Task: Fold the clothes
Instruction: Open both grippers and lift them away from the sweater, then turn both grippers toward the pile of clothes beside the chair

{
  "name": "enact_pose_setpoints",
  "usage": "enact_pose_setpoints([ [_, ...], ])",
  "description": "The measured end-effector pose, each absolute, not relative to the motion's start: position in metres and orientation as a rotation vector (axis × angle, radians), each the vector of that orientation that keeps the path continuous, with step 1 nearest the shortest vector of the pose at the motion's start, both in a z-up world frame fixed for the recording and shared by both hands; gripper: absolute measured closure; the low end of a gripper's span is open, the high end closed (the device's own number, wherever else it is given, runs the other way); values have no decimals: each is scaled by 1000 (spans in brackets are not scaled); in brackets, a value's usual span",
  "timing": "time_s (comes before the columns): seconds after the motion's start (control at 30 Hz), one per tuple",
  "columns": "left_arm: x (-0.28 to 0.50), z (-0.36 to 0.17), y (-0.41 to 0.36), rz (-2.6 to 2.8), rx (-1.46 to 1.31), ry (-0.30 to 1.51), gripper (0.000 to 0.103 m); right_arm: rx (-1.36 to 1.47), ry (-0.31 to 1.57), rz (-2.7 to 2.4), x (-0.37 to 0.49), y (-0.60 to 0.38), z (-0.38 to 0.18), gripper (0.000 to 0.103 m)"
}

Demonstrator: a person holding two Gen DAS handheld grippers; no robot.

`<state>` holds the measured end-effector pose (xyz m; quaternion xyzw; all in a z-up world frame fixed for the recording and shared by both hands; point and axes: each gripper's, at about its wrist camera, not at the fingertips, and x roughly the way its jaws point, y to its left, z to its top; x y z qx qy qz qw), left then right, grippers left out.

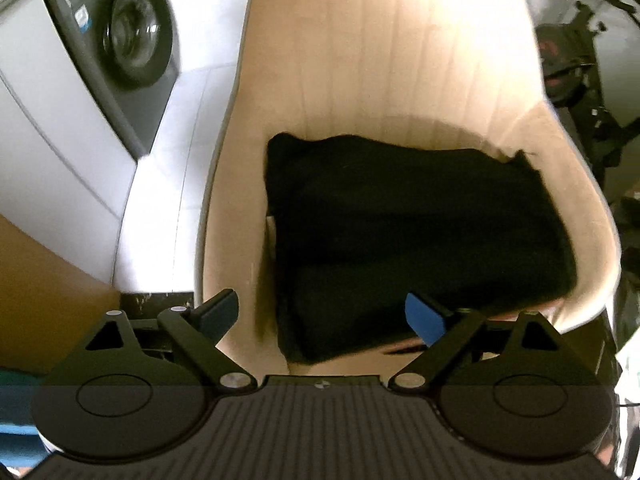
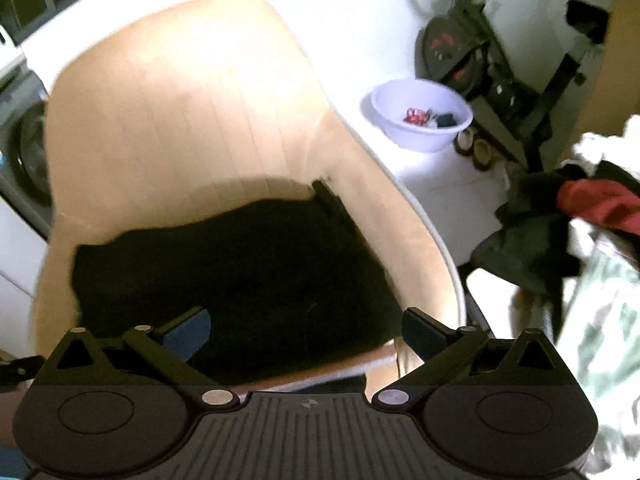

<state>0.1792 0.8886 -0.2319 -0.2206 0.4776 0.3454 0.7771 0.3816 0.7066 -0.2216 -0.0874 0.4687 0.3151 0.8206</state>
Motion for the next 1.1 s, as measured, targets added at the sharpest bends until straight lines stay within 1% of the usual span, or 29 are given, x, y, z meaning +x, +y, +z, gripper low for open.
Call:
enact_pose_setpoints([
  [0.17, 158, -213, 858, 718, -420, 1004, 8, -184, 935, 697, 338, 664, -175, 1],
  [0.3, 152, -198, 834, 710, -378, 988, 8, -217, 873, 692, 310, 615, -150, 1],
  [0.53, 175, -173, 775, 673, -320, 948, 7, -42, 828, 452, 308, 478, -124, 1],
  [0.73, 213, -152, 675, 608, -282, 950, 7, 91, 762, 266, 296, 323, -108, 1],
  [0.9, 231, -140, 580, 496, -246, 961, 6, 193, 720, 79, 269, 188, -114, 1],
  [1.1, 245, -130, 480, 367, -169, 963, 5, 298, 697, -49, 232, 73, -120, 1],
])
